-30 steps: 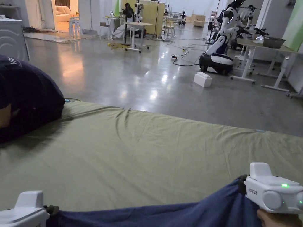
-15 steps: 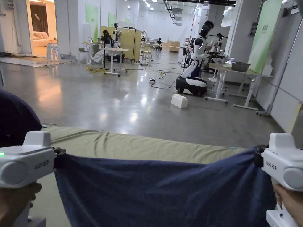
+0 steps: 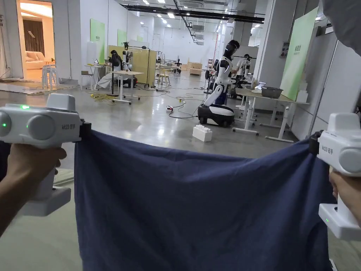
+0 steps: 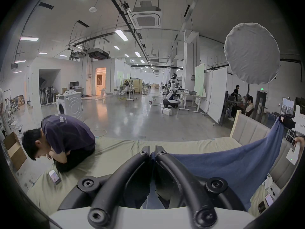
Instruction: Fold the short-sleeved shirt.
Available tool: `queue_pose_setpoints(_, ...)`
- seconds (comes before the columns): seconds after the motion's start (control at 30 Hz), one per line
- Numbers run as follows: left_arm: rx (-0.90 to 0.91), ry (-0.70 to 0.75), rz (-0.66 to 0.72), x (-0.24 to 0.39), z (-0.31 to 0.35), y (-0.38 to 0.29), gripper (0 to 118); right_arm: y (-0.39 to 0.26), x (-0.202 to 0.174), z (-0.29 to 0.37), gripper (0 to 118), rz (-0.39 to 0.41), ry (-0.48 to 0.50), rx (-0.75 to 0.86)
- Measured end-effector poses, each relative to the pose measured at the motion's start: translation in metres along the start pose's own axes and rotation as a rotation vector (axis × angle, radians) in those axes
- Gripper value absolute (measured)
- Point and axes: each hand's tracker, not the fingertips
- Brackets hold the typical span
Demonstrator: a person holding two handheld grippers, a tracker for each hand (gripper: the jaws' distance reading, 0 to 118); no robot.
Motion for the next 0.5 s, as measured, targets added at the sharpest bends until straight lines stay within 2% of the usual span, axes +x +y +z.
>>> queue_pose_setpoints(0.4, 0.068, 0.074, -0.025, -0.016, -0.031, 0.064, 4, 0.071, -0.019, -0.043, 3, 0.023, -0.026, 0.081)
queue_pose_setpoints(0.43, 0.073, 0.076, -0.026, -0.017, -0.032, 0.069, 4, 0.061, -0.014, -0.037, 3, 0.02, -0.033, 0.091)
queue_pose_setpoints(0.47, 0.083, 0.081, -0.024, -0.018, -0.032, 0.073, 5, 0.06, -0.018, -0.057, 3, -0.002, 0.09, 0.008)
queue_pose_setpoints(0.5, 0.092, 0.083, -0.025, -0.018, -0.034, 0.077, 4, 0.059, -0.015, -0.064, 3, -0.011, 0.066, 0.034)
